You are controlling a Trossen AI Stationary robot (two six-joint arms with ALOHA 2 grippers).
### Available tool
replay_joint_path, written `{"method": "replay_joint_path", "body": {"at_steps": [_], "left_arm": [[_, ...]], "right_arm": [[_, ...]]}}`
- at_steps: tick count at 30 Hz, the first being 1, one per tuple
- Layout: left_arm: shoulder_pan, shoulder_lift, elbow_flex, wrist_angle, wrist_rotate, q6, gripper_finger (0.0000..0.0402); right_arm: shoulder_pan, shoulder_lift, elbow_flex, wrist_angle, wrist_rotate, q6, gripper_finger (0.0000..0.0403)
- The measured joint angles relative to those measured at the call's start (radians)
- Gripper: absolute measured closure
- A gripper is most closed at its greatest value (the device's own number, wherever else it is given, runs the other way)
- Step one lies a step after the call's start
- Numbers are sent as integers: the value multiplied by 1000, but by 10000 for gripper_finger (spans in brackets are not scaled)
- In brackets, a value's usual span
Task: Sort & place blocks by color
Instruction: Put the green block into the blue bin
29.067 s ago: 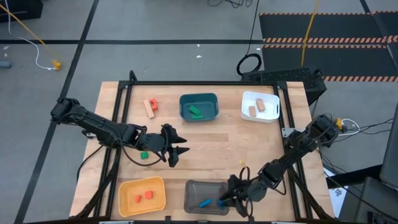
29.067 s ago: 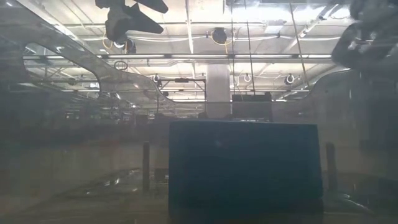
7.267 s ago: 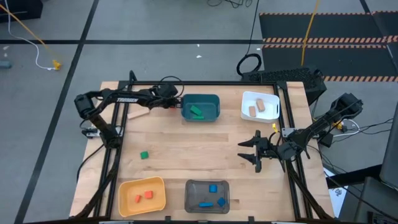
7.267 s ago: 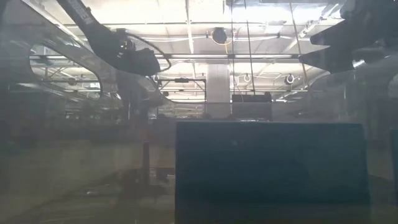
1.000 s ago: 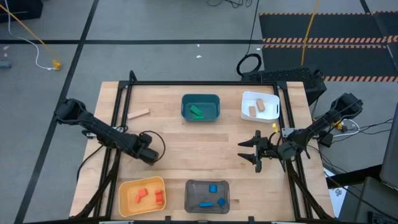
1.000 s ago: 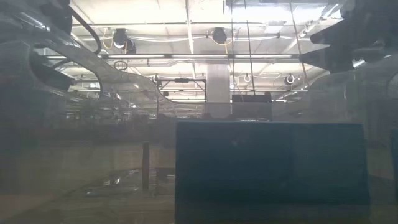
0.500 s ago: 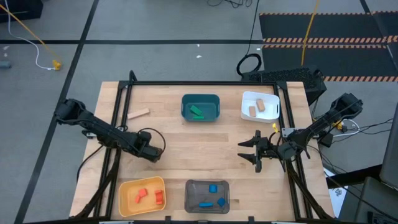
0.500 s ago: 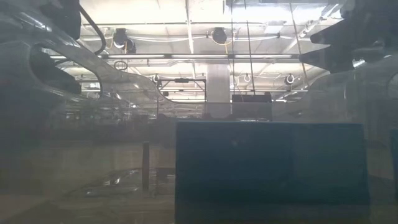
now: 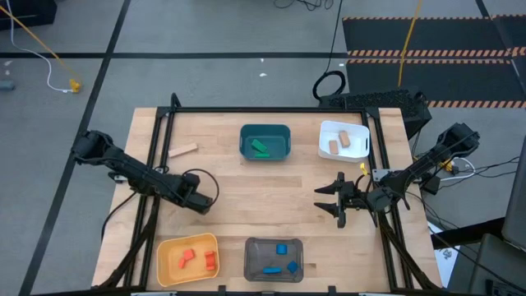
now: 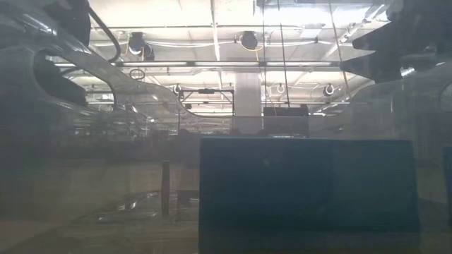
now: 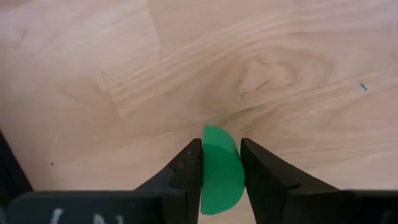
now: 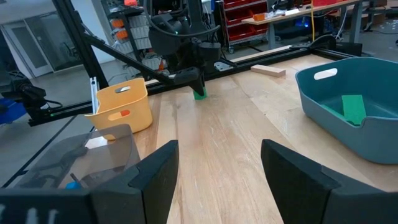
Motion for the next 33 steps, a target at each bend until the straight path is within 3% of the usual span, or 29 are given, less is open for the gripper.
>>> {"method": "replay_joint_path", "body": {"at_steps": [14,19,24,33], "left_arm": [[27,0,0,0,-28,111,307],[70,0,0,51,-112,144,307],[125,0,0,269,-200,279,308],[222,0,0,823,-252,677,308]], "right_arm": [[0,0,0,0,0,0,181],[0,0,0,0,0,0,181],[0,0,0,0,0,0,181],[0,0,0,0,0,0,181]]}}
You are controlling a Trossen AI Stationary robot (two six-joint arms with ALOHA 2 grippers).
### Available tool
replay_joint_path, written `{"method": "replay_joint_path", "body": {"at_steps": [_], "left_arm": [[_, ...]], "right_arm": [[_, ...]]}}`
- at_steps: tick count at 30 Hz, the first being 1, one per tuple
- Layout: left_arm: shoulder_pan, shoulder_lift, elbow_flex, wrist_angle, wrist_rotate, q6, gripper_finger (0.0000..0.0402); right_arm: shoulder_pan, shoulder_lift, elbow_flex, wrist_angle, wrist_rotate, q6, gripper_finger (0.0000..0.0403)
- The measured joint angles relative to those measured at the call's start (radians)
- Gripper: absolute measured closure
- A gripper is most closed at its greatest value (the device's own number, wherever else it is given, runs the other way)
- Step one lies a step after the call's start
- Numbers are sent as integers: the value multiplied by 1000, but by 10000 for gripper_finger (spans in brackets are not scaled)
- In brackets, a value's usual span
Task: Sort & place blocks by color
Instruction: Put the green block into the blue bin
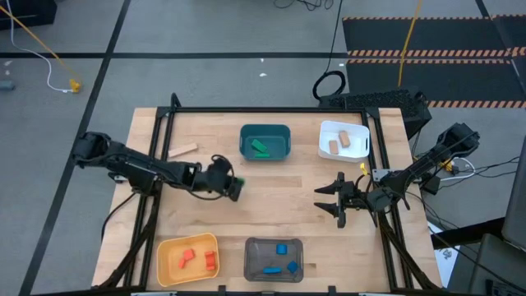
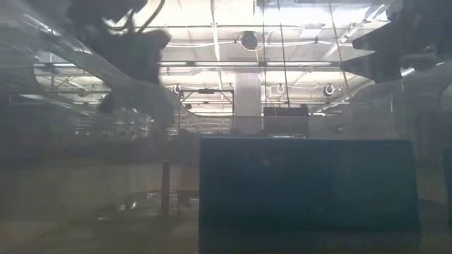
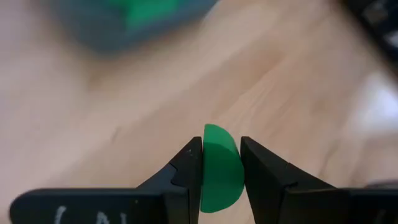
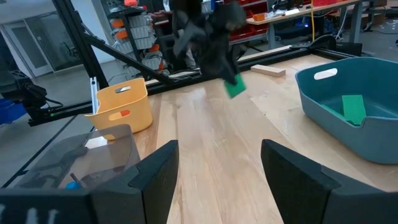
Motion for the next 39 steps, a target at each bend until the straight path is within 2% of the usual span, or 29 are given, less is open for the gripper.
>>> {"method": "replay_joint_path", "body": {"at_steps": [7,18,25,32,39], "left_arm": [[112,0,0,290,-6,250,309],[309,0,0,370,-7,448,309],[399,0,0,368,-7,467,309],[431,0,0,368,-4,457,308],[431,1,0,335,-2,449,274]], "right_arm": [[0,0,0,0,0,0,181],[0,0,0,0,0,0,181],[0,0,0,0,0,0,181],[0,0,0,0,0,0,181],[0,0,0,0,0,0,181]]}}
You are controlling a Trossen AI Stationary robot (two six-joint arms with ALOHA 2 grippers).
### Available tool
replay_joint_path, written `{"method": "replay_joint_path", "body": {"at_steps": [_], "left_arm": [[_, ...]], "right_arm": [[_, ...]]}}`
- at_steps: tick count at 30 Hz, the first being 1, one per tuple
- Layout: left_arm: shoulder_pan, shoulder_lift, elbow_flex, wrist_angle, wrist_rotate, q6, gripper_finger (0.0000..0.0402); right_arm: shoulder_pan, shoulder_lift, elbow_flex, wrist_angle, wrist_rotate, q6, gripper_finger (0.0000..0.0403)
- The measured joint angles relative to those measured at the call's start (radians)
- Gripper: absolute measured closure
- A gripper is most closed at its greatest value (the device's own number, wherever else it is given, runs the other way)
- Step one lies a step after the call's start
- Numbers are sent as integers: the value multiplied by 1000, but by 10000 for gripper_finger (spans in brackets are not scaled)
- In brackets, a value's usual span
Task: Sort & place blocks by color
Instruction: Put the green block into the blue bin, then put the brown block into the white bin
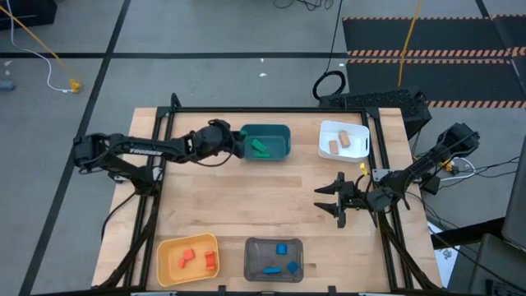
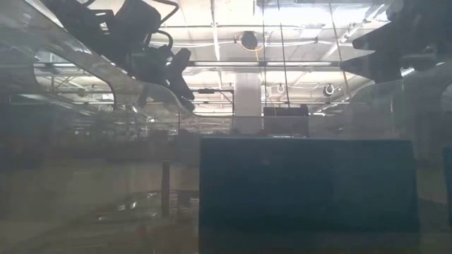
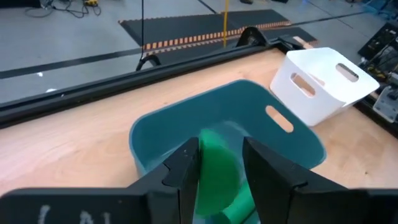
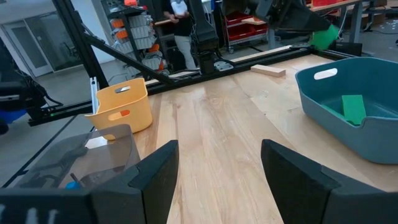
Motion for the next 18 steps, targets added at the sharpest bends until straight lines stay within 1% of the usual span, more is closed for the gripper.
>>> {"method": "replay_joint_path", "body": {"at_steps": [4,11,16,18], "left_arm": [[3,37,0,15,-1,-1,278],[23,140,0,83,7,-34,280],[23,141,0,111,13,-61,279],[23,125,0,101,34,-84,275]], "right_arm": [[0,0,0,0,0,0,181],[0,0,0,0,0,0,181],[0,0,0,0,0,0,181],[0,0,0,0,0,0,181]]}}
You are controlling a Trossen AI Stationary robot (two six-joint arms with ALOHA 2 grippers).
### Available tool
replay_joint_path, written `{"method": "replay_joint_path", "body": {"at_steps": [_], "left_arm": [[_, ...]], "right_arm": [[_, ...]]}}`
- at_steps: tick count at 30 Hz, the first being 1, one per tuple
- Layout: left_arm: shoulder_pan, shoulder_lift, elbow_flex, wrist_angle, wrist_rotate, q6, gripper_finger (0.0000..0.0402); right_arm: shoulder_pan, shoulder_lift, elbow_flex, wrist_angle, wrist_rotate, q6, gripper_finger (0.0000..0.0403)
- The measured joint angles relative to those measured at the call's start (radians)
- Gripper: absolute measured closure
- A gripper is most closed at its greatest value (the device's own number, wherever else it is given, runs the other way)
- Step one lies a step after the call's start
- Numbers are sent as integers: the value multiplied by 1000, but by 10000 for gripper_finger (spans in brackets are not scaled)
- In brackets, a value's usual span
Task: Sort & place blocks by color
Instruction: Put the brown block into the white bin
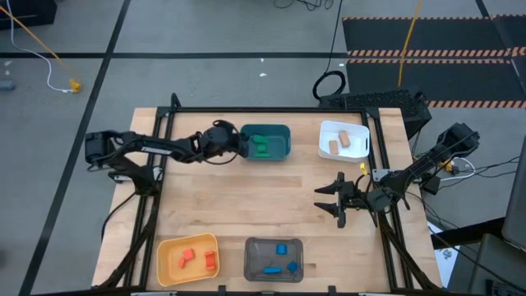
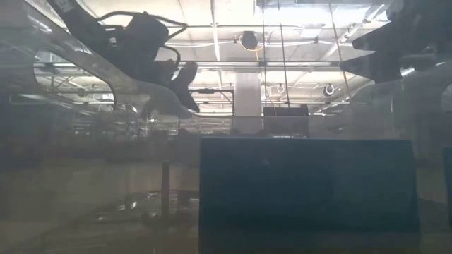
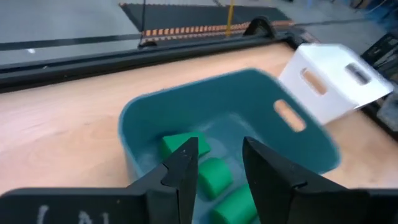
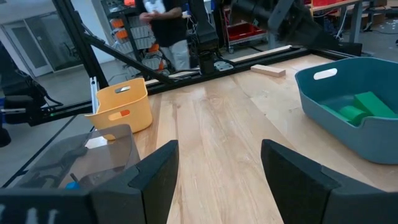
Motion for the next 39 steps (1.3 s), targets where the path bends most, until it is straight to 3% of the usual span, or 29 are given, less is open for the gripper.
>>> {"method": "replay_joint_path", "body": {"at_steps": [4,8,16,21,25,31,39], "left_arm": [[0,-46,0,-32,40,2,247],[-10,-117,0,-128,95,113,205],[-24,-306,0,-660,210,144,171],[-21,-413,0,-974,187,71,178],[6,-453,0,-1128,143,32,172],[83,-439,0,-1210,118,51,143],[213,-364,0,-1196,52,266,111]], "right_arm": [[0,0,0,0,0,0,181],[0,0,0,0,0,0,181],[0,0,0,0,0,0,181],[0,0,0,1,0,0,181],[0,0,0,0,0,0,181],[0,0,0,0,0,0,181],[0,0,0,0,0,0,181]]}}
